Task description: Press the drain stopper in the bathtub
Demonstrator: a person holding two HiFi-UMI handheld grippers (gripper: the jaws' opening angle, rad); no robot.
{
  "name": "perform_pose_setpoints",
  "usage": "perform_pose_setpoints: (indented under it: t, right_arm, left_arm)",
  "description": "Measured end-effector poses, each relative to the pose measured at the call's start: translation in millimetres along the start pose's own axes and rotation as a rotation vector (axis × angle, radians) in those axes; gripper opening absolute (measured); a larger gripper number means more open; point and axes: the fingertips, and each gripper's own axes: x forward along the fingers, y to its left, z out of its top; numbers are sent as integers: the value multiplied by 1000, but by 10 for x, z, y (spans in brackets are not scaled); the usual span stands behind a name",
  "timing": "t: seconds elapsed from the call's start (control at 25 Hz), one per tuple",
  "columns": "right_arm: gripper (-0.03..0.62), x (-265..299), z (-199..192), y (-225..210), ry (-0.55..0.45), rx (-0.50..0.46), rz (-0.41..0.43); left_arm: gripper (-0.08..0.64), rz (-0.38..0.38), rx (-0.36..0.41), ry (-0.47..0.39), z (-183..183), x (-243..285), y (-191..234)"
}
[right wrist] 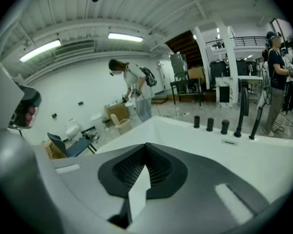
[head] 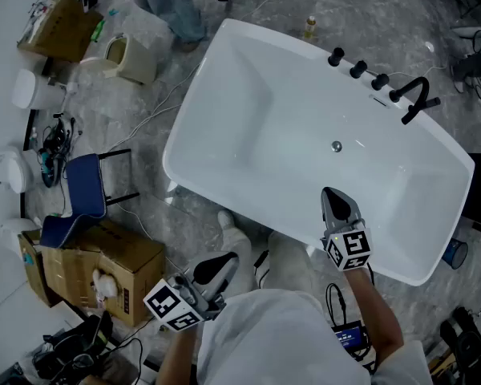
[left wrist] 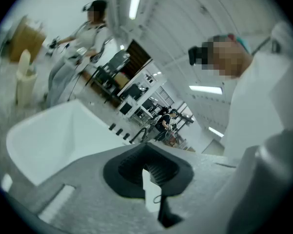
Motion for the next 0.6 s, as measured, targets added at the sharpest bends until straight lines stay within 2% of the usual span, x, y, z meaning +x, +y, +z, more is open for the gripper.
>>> perform_pose_setpoints:
  t: [0.12, 0.2, 0.36, 0.48, 0.6]
  right_arm:
    - [0, -605, 625, 1001, -117, 47, 15]
    - [-2, -875, 933, 1639, -180, 71, 26]
    - [-2, -1077, 1225, 2770, -283, 71, -6]
    - [-2, -1022, 1264, 3375, -349, 72, -104]
    - [-2, -847, 1160, 3867, -383, 138, -220]
  left_arm:
    - [0, 92, 363, -8, 465, -189, -368]
    - [0, 107, 503, -47, 712, -398, -540]
    - [0, 78, 610, -63, 908, -1010, -387]
    - [0, 28, 643, -69, 1028, -1406, -87]
    - [0, -28, 627, -39, 1050, -1821, 240]
